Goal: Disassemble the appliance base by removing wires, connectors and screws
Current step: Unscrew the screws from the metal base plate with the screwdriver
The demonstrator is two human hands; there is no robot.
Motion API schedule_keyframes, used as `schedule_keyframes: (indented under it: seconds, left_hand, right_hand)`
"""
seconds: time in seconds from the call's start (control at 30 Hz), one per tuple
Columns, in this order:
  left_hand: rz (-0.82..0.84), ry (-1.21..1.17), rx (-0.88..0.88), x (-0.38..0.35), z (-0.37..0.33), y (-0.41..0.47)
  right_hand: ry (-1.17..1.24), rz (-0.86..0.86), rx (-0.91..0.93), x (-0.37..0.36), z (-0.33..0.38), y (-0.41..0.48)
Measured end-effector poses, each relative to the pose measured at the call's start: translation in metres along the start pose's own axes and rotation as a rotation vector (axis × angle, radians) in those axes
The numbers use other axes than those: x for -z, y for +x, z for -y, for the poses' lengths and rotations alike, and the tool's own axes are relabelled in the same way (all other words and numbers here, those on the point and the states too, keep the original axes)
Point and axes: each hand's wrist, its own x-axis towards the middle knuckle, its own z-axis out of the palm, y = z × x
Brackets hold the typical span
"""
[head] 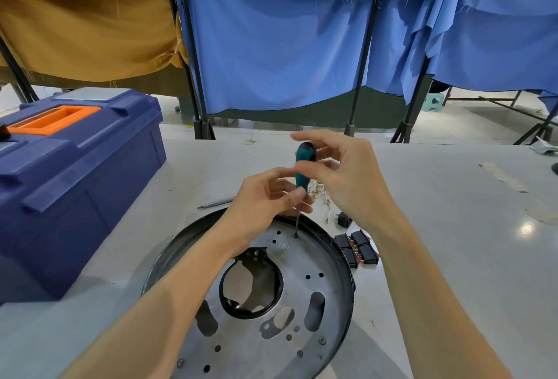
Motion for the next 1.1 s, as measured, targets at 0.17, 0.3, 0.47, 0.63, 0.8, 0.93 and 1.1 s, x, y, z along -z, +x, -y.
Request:
schedule_keyframes:
  seconds: [0.17,0.3,0.47,0.63,0.8,0.93,1.1]
  left_hand:
    - [-0.019,0.002,0.020,-0.0004,0.0019,0.0000]
    - [-0.031,0.025,-0.004,-0.0010,-0.0001,0.0004]
    - [0.050,-0.014,0.007,-0.0016,0.0025,0.0003]
    - [-0.025,0.034,-0.002,-0.0012,0.0015,0.0000]
    - [0.041,-0.016,0.004,-0.0026,0.0016,-0.0009]
    - [-0.031,0.014,-0.003,-0.0013,0.0018,0.0000]
    - [0.041,-0.008,-0.005,-0.0023,-0.0007,-0.0015]
  right_hand:
    - [0.106,0.058,-0.016,0.0073,0.0006,0.0004]
    - [-0.016,0.026,-0.007,0.0008,0.0001,-0.0007]
    - [0.099,0.026,-0.048,0.0055,-0.0014,0.0014]
    - [-0.043,0.041,-0.005,-0.0012,0.0000,-0.0008]
    - [0.082,0.009,-0.050,0.0049,-0.0016,0.0019]
    - [0.053,0.057,0.003,0.0014,0.0005,-0.0004]
    - [0.008,-0.009,-0.014,0.0009,-0.0006,0.0004]
